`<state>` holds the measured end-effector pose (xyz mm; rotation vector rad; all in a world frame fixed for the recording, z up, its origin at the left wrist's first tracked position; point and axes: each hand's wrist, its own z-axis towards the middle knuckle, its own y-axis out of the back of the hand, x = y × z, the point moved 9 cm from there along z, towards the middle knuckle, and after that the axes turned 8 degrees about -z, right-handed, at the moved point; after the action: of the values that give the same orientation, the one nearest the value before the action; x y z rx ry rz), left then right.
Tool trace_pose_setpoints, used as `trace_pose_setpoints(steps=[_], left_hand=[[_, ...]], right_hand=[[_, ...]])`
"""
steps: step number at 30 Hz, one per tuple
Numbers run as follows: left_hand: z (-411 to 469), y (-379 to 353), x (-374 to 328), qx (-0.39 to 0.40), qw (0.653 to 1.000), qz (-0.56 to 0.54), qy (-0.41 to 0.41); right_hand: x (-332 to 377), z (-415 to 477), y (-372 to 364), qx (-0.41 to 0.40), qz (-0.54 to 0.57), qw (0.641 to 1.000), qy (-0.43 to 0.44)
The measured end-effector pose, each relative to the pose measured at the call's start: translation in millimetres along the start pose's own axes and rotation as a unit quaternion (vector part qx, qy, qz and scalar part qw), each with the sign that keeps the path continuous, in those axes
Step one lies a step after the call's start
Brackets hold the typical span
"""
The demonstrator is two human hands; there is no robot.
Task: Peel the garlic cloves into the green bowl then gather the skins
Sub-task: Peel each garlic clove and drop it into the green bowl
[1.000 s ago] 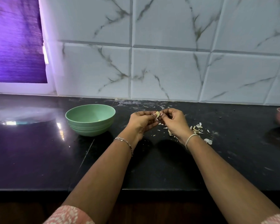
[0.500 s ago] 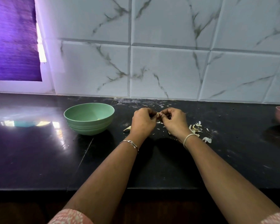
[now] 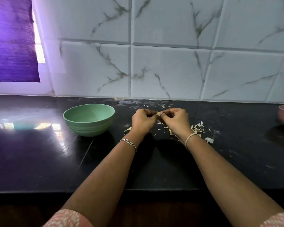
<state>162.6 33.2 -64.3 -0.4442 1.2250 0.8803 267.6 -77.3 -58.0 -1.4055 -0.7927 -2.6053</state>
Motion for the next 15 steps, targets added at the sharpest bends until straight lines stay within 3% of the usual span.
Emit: trace_pose_setpoints(steps=[10,15], left_hand=[[-5.2,0.2,10.8,-0.001,0.986,-0.144,0.083],[-7.6,2.1,8.2,-0.011,0.981,-0.174,0.088]], right_hand=[[16.2,-5.0,4.2,-0.014,-0.032,0.999,0.038],[12.5,-7.2,0.4,0.010,0.041,0.999,0.011]])
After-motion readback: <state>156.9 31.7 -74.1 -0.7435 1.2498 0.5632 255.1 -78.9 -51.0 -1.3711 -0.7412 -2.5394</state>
